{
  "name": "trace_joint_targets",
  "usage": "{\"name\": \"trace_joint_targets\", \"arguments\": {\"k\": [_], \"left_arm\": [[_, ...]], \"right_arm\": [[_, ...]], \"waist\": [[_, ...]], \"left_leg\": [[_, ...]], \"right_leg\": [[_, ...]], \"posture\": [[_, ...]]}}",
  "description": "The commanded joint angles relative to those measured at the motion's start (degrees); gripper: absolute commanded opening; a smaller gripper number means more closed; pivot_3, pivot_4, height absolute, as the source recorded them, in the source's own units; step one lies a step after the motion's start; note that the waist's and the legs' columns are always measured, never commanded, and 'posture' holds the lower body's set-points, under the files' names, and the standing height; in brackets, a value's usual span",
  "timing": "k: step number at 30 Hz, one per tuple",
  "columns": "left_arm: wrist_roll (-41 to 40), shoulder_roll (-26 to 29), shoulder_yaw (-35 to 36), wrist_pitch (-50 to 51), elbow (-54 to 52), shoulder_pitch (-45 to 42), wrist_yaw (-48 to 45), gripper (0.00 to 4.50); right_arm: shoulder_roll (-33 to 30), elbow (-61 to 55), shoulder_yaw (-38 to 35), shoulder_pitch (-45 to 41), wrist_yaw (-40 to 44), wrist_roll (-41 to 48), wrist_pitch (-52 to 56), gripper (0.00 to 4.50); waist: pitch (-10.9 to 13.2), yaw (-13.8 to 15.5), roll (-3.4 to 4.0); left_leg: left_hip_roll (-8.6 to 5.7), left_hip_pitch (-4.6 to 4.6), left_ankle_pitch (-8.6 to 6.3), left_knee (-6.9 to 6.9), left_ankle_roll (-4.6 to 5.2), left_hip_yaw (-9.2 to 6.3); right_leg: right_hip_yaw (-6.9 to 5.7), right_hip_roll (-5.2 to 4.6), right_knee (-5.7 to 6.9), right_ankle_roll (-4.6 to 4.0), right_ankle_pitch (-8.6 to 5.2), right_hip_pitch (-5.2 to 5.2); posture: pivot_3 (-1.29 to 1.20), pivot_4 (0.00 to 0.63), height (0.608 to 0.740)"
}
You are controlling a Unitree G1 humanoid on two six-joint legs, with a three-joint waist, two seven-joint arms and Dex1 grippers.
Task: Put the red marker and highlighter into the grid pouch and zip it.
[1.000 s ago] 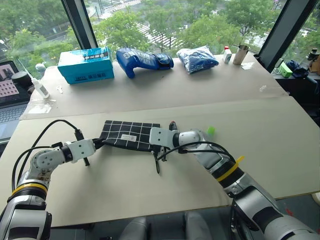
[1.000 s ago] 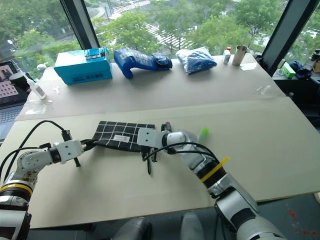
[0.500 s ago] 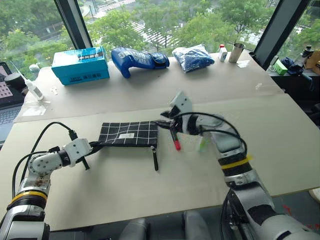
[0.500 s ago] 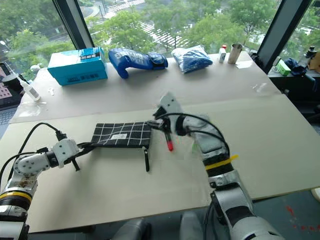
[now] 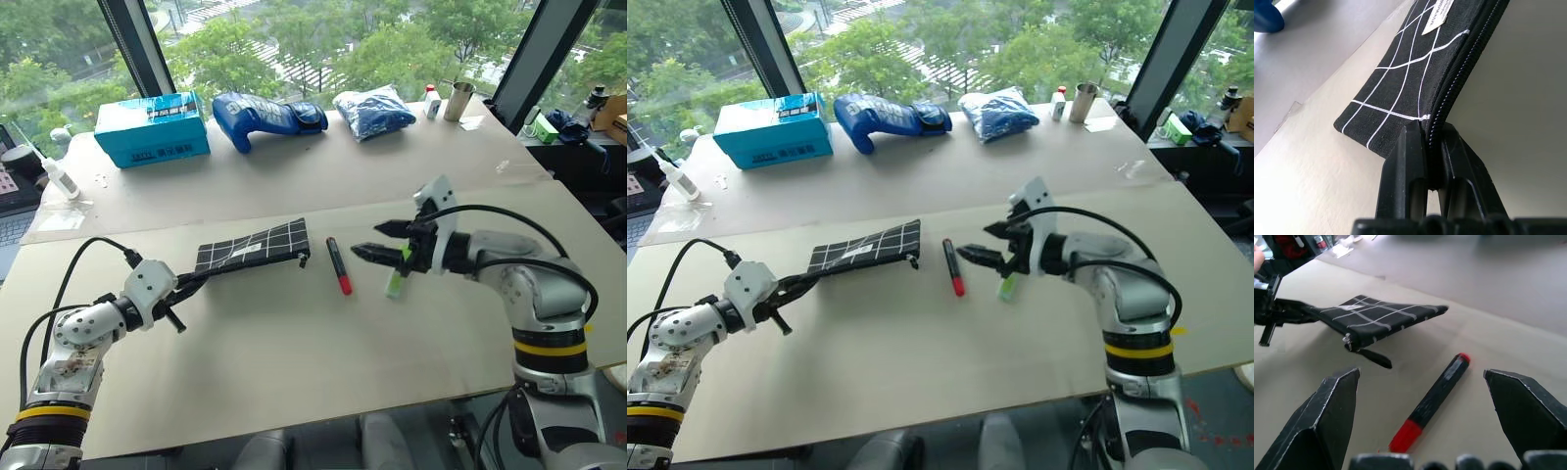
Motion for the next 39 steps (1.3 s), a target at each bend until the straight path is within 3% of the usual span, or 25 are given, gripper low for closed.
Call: {"name": "trace_joint_targets", "arguments": {"k": [1, 7, 25, 28, 34, 39], "left_arm": [[0.54, -0.52, 0.54, 5.48, -6.97, 1.28, 2.96, 0.0], [1.63, -1.78, -0.07, 11.32, -12.83, 2.89, 5.59, 0.0], [2.8, -4.69, -0.03, 17.44, -17.96, 4.13, 8.59, 0.0], [3.25, -5.0, 0.13, 19.15, -19.0, 3.89, 9.97, 0.0], [4.11, -5.9, -0.43, 23.27, -22.16, 3.45, 12.52, 0.0], [4.55, -7.0, -1.07, 26.12, -24.92, 3.34, 13.82, 0.0]], "right_arm": [[3.72, -3.09, 3.89, -0.74, -5.62, -0.05, 1.54, 4.46], [5.57, 0.84, 11.09, -1.23, -10.38, -5.28, -2.99, 4.46], [11.86, 13.02, 14.69, -6.83, -13.39, -9.88, -10.11, 4.46], [12.18, 13.79, 14.72, -7.25, -13.17, -10.23, -10.73, 3.75], [12.8, 15.72, 15.12, -8.35, -12.84, -11.28, -12.3, 1.72], [13.21, 17.46, 15.28, -9.09, -12.55, -12.19, -13.6, 1.72]], "waist": [[0.0, 0.04, 0.0], [0.01, 0.58, -0.01], [0.01, 0.31, -0.01], [0.01, 0.3, -0.01], [0.01, 0.23, -0.01], [0.01, 0.23, -0.01]], "left_leg": [[0.0, 0.01, 0.0, 0.0, 0.0, 0.0], [-0.04, 0.02, 0.2, 0.05, -0.36, 0.01], [-0.02, 0.02, 0.21, 0.0, -0.38, 0.02], [-0.02, 0.02, 0.21, 0.0, -0.38, 0.02], [-0.02, 0.03, 0.21, 0.0, -0.38, 0.02], [-0.02, 0.02, 0.21, 0.0, -0.39, 0.02]], "right_leg": [[0.0, 0.0, 0.0, 0.0, 0.0, 0.0], [-0.01, -0.01, 0.0, 0.0, 0.0, 0.02], [-0.01, 0.0, -0.02, 0.0, 0.01, 0.01], [-0.01, 0.0, -0.02, 0.0, 0.01, 0.01], [-0.01, 0.0, -0.01, 0.0, 0.01, 0.01], [-0.01, 0.01, -0.01, -0.01, 0.01, 0.01]], "posture": [[0.0, 0.15, 0.74], [0.0, 0.15, 0.74], [0.0, 0.15, 0.74], [0.0, 0.15, 0.74], [0.0, 0.15, 0.74], [0.0, 0.15, 0.74]]}}
